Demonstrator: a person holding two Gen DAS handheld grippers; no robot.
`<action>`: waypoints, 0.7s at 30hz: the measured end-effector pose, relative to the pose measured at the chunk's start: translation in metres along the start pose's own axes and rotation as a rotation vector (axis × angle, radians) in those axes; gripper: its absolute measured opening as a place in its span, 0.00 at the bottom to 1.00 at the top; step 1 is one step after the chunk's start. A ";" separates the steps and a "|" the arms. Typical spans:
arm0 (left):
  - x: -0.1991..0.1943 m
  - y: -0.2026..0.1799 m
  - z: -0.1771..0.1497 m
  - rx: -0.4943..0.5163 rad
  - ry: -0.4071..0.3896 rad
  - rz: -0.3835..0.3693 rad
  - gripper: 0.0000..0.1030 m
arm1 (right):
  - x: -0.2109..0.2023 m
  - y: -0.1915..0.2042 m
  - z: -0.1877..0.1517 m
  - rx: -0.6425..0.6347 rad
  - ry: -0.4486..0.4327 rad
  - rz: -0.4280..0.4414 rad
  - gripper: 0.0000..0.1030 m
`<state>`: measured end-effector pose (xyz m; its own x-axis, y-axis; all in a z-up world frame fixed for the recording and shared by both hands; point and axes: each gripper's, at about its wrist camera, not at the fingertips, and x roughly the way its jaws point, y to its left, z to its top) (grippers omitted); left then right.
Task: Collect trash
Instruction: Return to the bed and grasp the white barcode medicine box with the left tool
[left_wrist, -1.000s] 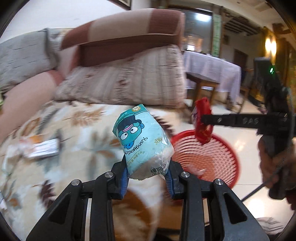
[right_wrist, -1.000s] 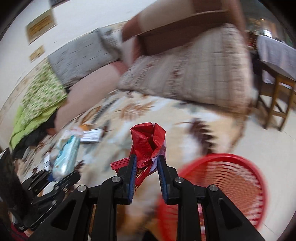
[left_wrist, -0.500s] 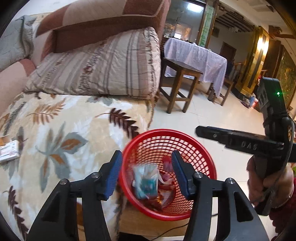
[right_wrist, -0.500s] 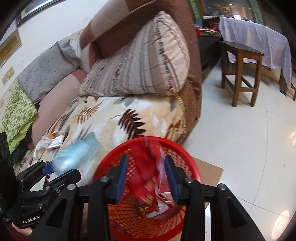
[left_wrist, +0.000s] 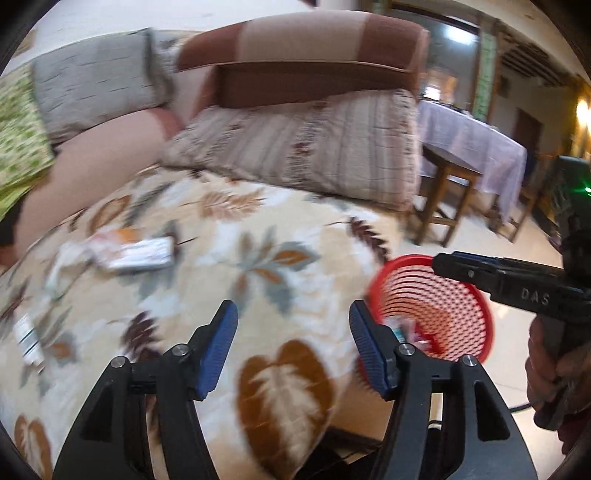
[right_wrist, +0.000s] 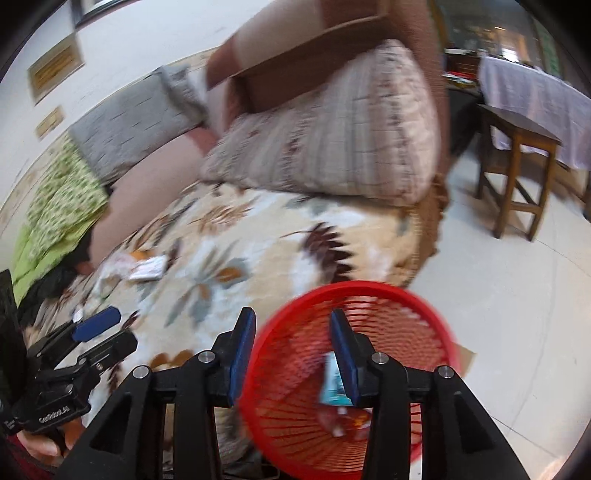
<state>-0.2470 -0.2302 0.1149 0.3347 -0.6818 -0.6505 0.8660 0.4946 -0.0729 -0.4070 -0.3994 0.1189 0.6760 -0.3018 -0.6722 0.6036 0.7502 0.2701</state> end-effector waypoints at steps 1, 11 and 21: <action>-0.004 0.008 -0.003 -0.019 0.004 0.021 0.62 | 0.002 0.009 -0.001 -0.015 0.004 0.012 0.43; -0.029 0.102 -0.030 -0.228 0.037 0.227 0.63 | 0.031 0.096 -0.011 -0.150 0.060 0.096 0.43; -0.044 0.224 -0.044 -0.518 0.071 0.461 0.63 | 0.061 0.157 -0.008 -0.275 0.152 0.155 0.43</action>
<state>-0.0843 -0.0660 0.0941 0.5850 -0.3125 -0.7484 0.3468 0.9306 -0.1175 -0.2745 -0.2956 0.1151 0.6677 -0.0960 -0.7382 0.3476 0.9171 0.1952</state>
